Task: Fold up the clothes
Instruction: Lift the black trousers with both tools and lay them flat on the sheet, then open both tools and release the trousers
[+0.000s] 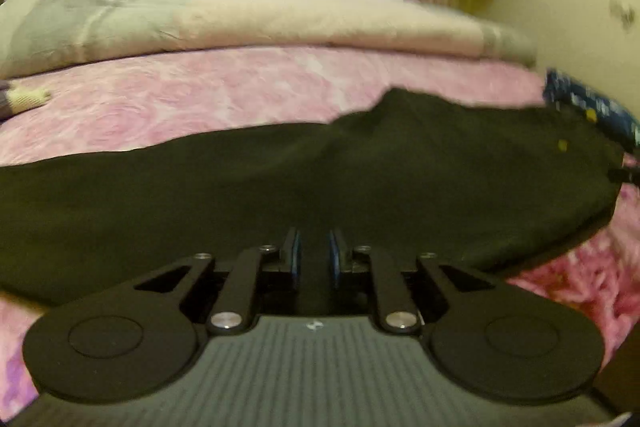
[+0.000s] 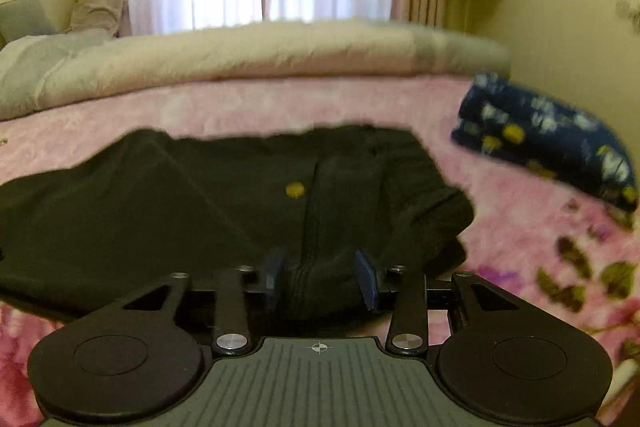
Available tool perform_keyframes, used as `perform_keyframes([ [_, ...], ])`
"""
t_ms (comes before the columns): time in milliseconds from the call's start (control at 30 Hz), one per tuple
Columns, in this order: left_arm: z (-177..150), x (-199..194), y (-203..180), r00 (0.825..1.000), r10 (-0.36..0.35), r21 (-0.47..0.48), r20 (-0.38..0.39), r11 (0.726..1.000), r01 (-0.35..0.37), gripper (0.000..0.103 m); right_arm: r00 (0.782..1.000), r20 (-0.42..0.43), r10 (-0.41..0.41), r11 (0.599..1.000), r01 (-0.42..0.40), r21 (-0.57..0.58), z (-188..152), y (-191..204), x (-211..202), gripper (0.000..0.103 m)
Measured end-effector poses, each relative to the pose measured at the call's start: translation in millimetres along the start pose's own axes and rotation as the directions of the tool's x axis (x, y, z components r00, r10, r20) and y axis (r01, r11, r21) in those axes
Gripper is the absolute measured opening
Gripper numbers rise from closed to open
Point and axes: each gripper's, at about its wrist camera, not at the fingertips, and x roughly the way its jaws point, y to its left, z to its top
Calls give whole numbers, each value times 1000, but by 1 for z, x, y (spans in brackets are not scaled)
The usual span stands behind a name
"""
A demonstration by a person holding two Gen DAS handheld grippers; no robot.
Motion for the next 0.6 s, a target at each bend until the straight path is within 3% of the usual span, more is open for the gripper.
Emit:
perform_keyframes([
  [33,-3,-2,3,1000,8,-20,-2,1000,-8,14,1000,22,13,1000,-13,-7,-1,5,-7,40],
  [100,-11,-3,10,1000,27,-56,-8,998,-27,14,999,-28,46,998,-46,-30,-12,21,-3,40],
  [200,-12,-25,22,998,66,-82,16,995,-65,14,999,-27,-35,991,31,-133,-25,49,0,40],
  [333,-13,-58,61,989,139,-150,49,980,-131,14,998,-57,0,1000,-2,-26,-17,57,-11,40],
  [433,-11,-69,108,967,251,-207,50,949,-236,13,999,-35,27,1000,-27,6,-15,62,-17,40],
  [533,-10,-66,155,930,364,-227,57,912,-342,13,998,-46,33,999,-32,36,-16,67,-13,40],
  [600,-13,-52,189,908,418,-243,-5,880,-407,14,998,-54,38,998,-35,55,-18,70,-11,40],
])
